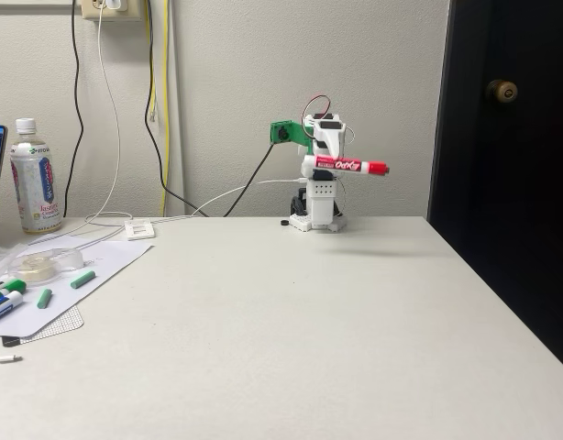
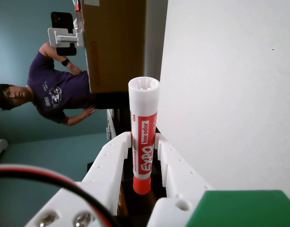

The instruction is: Pick up the red marker.

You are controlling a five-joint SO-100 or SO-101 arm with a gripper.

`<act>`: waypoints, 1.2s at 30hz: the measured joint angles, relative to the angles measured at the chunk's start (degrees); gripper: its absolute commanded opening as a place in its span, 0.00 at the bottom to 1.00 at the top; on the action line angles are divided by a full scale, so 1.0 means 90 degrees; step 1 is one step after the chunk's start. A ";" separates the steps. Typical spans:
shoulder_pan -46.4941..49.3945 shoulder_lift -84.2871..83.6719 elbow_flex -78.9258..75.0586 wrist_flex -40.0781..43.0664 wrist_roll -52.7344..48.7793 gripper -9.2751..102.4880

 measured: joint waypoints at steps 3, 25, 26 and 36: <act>0.0000 0.0010 0.0205 0.0000 0.0000 0.08; 0.0010 0.0000 0.0615 -0.0225 0.0000 0.08; 0.0010 0.0000 0.0615 -0.0225 0.0000 0.08; 0.0010 0.0000 0.0791 -0.0410 0.0000 0.08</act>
